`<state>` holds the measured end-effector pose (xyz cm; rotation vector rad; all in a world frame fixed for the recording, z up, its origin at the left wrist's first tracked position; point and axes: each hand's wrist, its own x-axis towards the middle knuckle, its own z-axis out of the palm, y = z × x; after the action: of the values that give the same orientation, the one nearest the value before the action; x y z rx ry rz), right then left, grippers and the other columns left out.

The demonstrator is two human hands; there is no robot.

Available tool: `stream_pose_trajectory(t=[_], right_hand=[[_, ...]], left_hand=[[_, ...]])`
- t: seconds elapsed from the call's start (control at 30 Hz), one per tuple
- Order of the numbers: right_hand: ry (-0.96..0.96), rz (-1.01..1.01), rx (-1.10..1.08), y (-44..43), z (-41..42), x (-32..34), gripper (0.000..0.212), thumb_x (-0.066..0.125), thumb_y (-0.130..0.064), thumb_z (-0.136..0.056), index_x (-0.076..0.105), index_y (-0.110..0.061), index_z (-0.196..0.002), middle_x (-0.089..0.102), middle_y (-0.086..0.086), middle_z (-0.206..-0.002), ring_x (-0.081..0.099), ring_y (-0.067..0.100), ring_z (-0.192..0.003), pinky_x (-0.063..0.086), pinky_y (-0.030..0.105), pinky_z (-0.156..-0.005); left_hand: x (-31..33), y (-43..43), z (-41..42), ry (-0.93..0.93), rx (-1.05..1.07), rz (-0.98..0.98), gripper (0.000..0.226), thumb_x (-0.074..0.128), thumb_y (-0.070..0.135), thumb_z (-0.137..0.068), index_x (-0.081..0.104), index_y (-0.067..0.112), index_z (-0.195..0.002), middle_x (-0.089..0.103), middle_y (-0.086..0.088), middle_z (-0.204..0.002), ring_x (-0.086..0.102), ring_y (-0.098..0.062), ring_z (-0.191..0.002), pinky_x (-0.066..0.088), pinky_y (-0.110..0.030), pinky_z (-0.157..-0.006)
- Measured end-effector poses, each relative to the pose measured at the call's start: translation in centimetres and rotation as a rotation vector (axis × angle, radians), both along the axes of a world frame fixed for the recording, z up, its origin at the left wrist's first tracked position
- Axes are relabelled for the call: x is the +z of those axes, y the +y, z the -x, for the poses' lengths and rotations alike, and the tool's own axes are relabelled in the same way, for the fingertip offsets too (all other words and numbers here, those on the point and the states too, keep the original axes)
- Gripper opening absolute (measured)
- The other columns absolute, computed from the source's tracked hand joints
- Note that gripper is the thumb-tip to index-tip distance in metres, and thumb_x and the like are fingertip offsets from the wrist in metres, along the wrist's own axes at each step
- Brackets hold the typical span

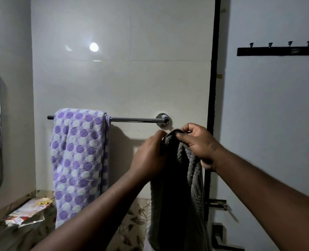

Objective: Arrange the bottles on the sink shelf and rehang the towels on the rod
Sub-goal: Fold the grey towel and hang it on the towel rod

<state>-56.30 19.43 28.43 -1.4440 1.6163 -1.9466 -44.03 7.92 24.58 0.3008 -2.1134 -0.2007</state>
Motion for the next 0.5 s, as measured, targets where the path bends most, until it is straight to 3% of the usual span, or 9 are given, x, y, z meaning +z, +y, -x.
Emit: stream_pose_trajectory(t=[0.13, 0.23, 0.33, 0.5], right_hand=[[0.101, -0.023, -0.089, 0.7, 0.4, 1.1, 0.016, 0.069, -0.013, -0.095, 0.062, -0.016, -0.081, 0.062, 0.000, -0.068, 0.058, 0.006, -0.059, 0.047, 0.019, -0.058], [0.154, -0.041, -0.116, 1.0, 1.0, 1.4, 0.018, 0.069, -0.016, -0.095, 0.064, -0.019, -0.078, 0.060, 0.008, -0.076, 0.054, 0.017, -0.072, 0.045, 0.029, -0.071], [0.169, -0.059, -0.098, 1.3, 1.5, 1.5, 0.019, 0.068, -0.013, -0.095, 0.068, -0.020, -0.078, 0.063, 0.015, -0.084, 0.056, 0.023, -0.079, 0.046, 0.040, -0.077], [0.223, 0.031, -0.283, 1.9, 2.4, 1.7, 0.011, 0.073, -0.012, -0.092, 0.071, -0.017, -0.082, 0.063, 0.007, -0.080, 0.057, 0.018, -0.072, 0.045, 0.029, -0.071]], left_hand=[[0.2, 0.0, -0.6, 0.096, 0.102, -0.034, 0.023, 0.061, 0.017, -0.085, 0.052, 0.025, -0.105, 0.064, 0.001, -0.105, 0.058, -0.030, -0.090, 0.049, -0.044, -0.072], [1.8, 0.0, -0.7, 0.083, -0.181, -0.302, 0.019, 0.065, 0.024, -0.074, 0.055, 0.022, -0.090, 0.064, 0.004, -0.083, 0.055, -0.018, -0.072, 0.046, -0.038, -0.067], [2.6, 0.0, -0.7, 0.024, -0.555, -0.647, 0.023, 0.075, 0.019, -0.075, 0.058, 0.013, -0.090, 0.066, -0.008, -0.082, 0.060, -0.020, -0.075, 0.048, -0.037, -0.068], [3.9, -1.1, -1.7, 0.006, -0.531, -0.718, 0.015, 0.078, 0.014, -0.090, 0.063, 0.012, -0.087, 0.066, -0.001, -0.067, 0.061, -0.010, -0.057, 0.052, -0.023, -0.054]])
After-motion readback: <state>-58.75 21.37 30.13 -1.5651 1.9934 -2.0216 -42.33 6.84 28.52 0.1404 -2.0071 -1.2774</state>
